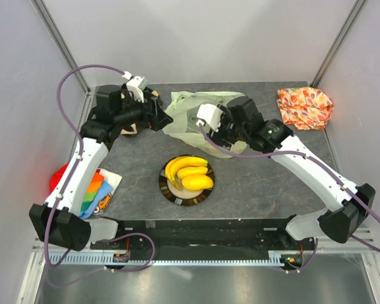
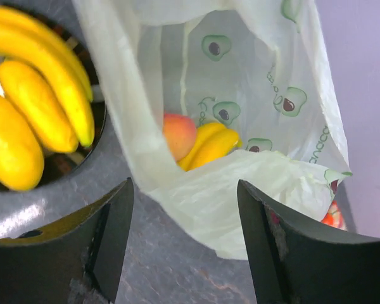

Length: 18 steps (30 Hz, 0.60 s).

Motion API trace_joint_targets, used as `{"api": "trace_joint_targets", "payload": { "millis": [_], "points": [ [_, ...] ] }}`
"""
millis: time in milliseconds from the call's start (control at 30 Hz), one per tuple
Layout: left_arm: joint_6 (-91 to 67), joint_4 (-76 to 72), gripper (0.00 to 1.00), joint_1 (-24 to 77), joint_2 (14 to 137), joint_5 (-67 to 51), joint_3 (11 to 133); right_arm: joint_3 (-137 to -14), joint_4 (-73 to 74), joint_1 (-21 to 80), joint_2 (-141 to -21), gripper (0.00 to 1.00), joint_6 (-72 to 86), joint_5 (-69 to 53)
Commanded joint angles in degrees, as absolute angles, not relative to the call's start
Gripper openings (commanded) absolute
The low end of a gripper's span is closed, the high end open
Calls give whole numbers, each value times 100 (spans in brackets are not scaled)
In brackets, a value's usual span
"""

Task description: Take the fake fruits out of the plastic bag

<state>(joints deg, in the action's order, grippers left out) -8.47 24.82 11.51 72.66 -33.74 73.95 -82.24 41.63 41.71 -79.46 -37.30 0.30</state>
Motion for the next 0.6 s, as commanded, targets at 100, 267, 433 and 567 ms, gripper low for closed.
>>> {"api": "trace_joint_targets", "payload": {
  "millis": [100,267,433,567],
  "points": [
    [-264,2514,91,1493,8146,-2216,7989,-8244,2656,3359,-8551,68,-1970,-1054],
    [-36,2487,63,1748,8481,-2364,8068,-8227,2110,3155,-9342,58,-1266,-880],
    [307,2926,2,1960,8315,-2724,7823,-7517,2460,2997,-9142,48,-1422,-370],
    [623,3164,2,1960,7719,-2699,7208,-6585,2970,2997,-8255,47,-1564,-360]
  ]
}}
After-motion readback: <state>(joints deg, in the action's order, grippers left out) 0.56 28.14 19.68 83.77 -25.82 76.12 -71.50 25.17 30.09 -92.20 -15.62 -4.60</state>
